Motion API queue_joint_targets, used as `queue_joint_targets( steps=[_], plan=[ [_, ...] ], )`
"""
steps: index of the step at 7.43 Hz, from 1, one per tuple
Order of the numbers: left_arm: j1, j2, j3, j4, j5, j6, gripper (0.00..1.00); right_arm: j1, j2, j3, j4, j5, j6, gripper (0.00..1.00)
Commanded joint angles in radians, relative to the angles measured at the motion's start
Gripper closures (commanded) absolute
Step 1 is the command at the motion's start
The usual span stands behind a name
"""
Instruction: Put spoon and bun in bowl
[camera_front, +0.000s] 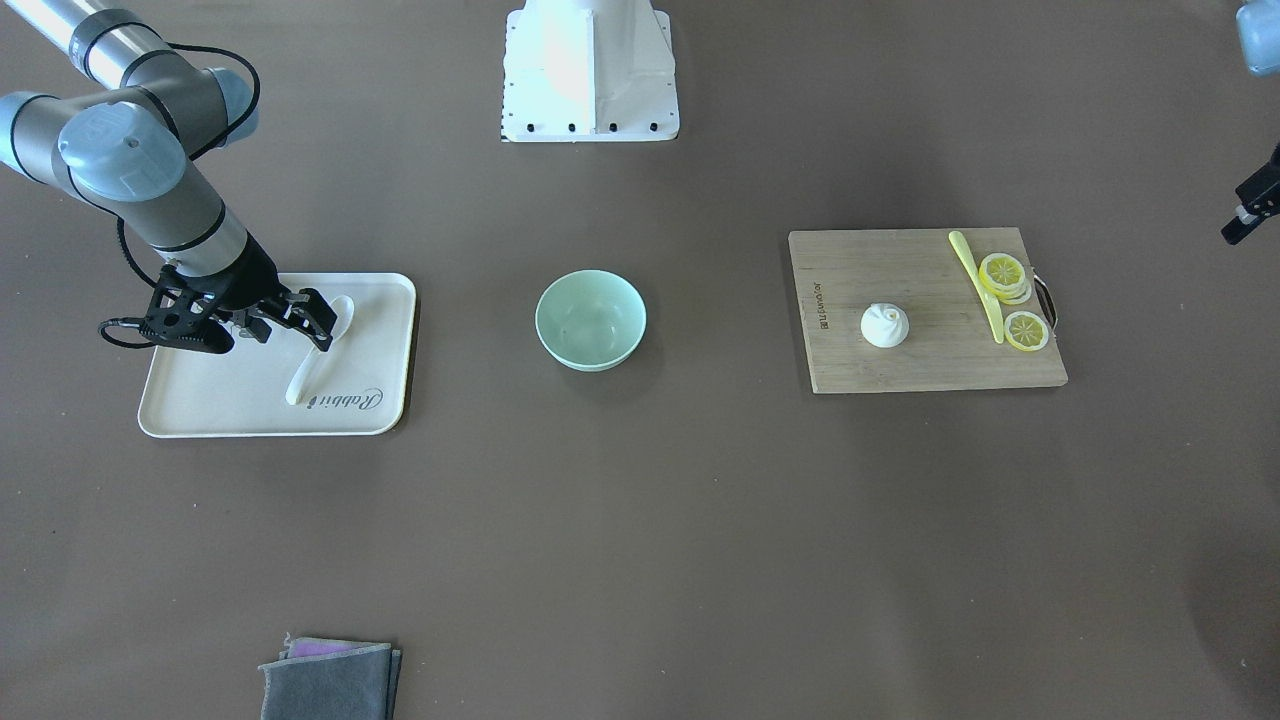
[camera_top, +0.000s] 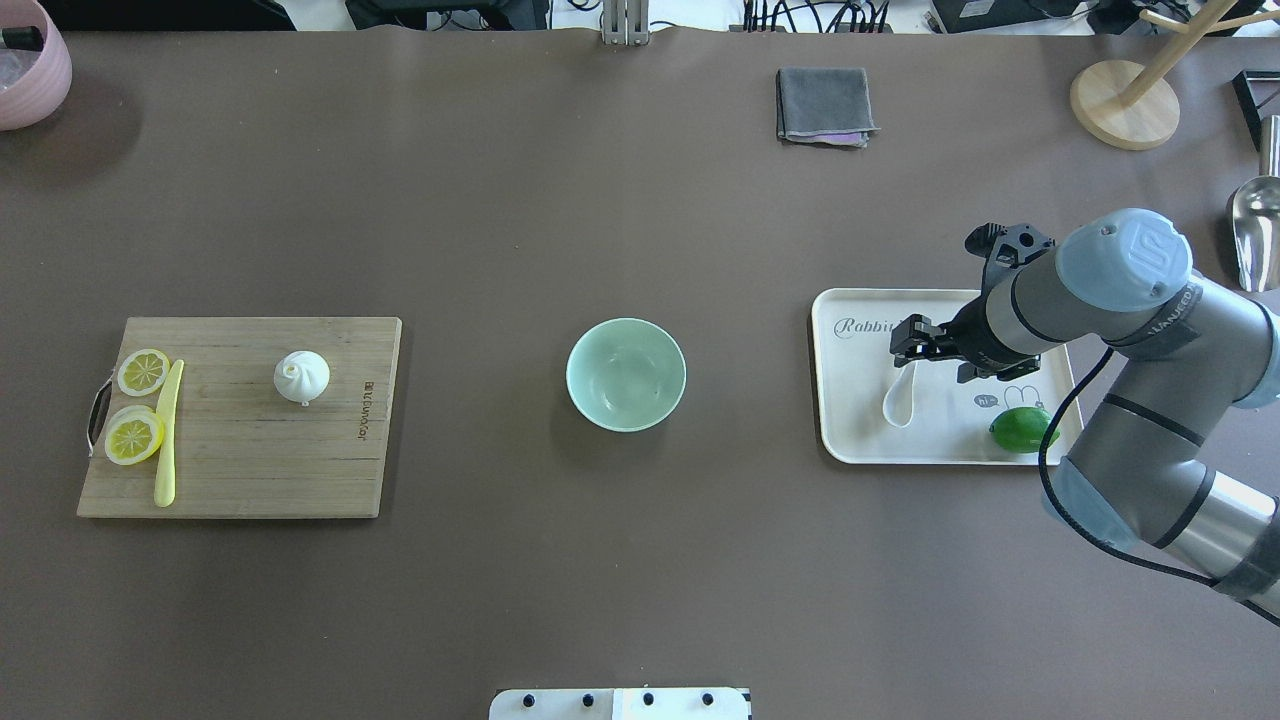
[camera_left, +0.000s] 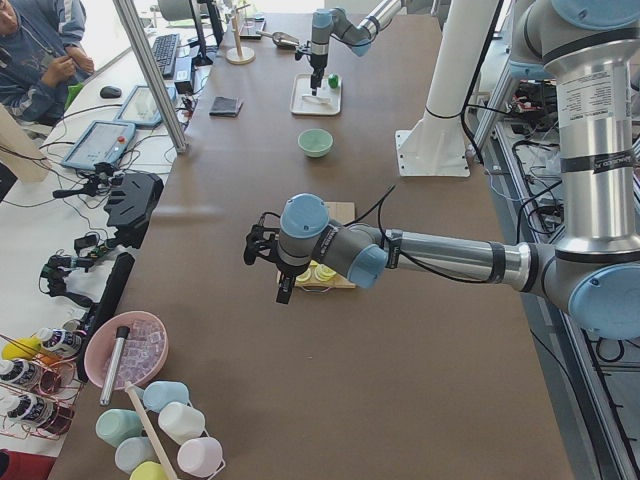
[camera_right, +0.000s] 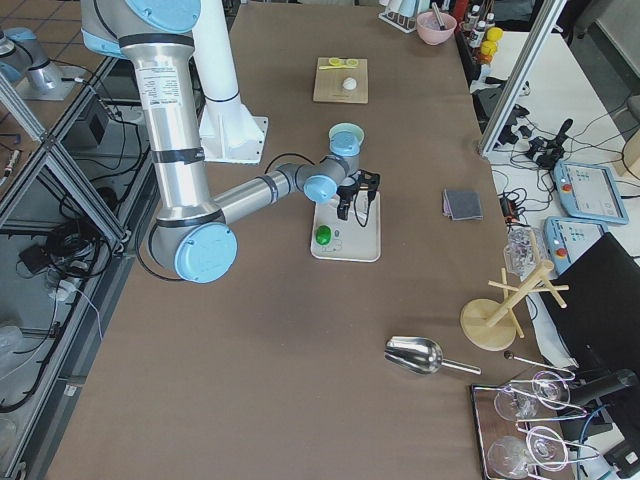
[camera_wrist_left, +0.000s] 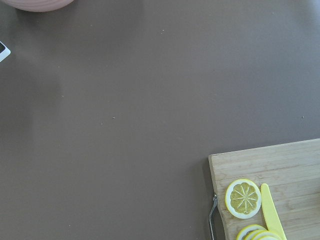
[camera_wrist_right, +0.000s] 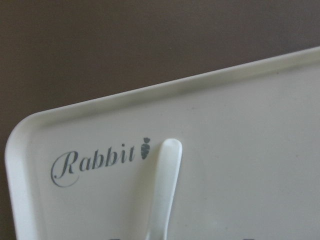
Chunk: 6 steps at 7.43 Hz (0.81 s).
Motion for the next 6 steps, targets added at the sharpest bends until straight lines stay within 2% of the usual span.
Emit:
queue_joint_targets(
  steps=[1, 2, 3, 6],
  plan=[
    [0.000, -0.005, -0.001, 0.003, 0.000, -0.001, 0.02, -0.002, 0.036, -0.058, 0.003, 0.001, 0.001, 0.34],
    [0.000, -0.013, 0.000, 0.006, 0.002, -0.001, 0.02, -0.002, 0.036, -0.055, 0.003, 0.003, 0.006, 0.61],
    [0.000, -0.019, 0.005, 0.007, 0.002, -0.001, 0.02, -0.002, 0.038, -0.054, 0.003, 0.006, 0.004, 0.98],
    [0.000, -0.034, 0.023, 0.006, 0.002, -0.001, 0.02, -0.002, 0.047, -0.016, 0.003, 0.021, 0.006, 1.00]
  ],
)
